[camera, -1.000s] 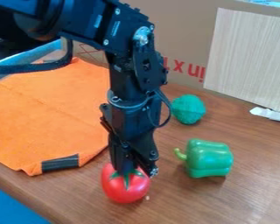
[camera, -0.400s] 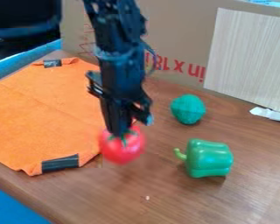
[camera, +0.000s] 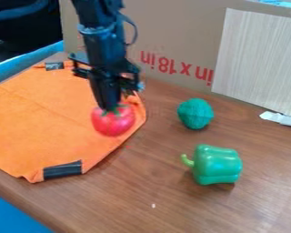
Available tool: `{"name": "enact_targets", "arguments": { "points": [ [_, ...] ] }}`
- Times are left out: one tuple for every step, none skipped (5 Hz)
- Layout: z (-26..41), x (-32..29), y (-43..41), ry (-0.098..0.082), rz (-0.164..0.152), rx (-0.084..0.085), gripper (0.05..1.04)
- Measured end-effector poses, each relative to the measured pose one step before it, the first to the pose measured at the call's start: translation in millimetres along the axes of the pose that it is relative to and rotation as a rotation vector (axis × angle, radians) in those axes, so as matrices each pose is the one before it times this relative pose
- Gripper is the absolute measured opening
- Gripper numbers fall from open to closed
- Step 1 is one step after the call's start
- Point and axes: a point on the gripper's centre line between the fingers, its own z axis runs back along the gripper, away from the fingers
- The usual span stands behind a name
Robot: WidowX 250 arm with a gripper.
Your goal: Put in to the red toy in the cloth
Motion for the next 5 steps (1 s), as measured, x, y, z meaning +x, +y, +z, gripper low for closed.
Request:
{"name": "enact_targets", "arguments": {
  "points": [
    [3.09,14.62,19.98,-0.0264,0.0855,0.0027,0.054],
    [-5.78,12.8,18.77,-0.0032,0.0826,0.0059,0.054],
    [-10.53,12.19,15.49,0.0117,0.071,-0.0042,0.054],
    [-5.73,14.06,7.52,0.0016,0.0375,0.0028,0.054],
    [-5.32,15.89,8.2,-0.0061,0.0472,0.0068,0.054]
  ]
}}
